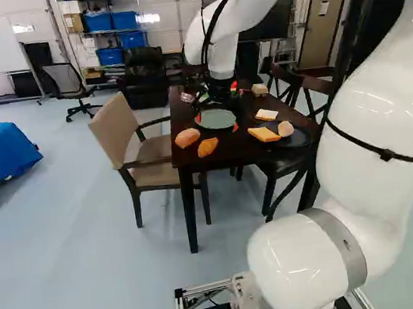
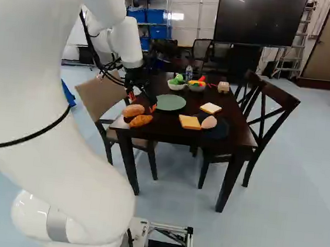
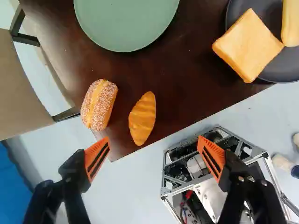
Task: Move the croissant to the empty plate
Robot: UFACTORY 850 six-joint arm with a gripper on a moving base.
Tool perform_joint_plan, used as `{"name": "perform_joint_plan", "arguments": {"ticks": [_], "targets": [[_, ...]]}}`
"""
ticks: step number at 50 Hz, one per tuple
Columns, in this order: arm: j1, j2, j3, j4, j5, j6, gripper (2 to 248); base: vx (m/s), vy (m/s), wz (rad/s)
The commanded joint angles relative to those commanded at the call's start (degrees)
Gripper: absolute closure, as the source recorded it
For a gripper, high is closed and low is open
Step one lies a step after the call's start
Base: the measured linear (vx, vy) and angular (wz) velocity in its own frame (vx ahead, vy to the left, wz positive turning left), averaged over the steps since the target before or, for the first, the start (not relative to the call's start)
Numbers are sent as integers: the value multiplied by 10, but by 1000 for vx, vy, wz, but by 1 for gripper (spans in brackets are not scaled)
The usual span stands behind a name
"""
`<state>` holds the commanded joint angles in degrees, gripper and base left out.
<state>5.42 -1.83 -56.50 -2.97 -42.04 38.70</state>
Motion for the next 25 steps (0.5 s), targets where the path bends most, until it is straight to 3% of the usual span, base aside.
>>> {"name": "perform_joint_plan", "arguments": {"ticks": [25], "targets": [[-1, -56, -16, 3, -12, 0, 3, 0, 0, 0]]}}
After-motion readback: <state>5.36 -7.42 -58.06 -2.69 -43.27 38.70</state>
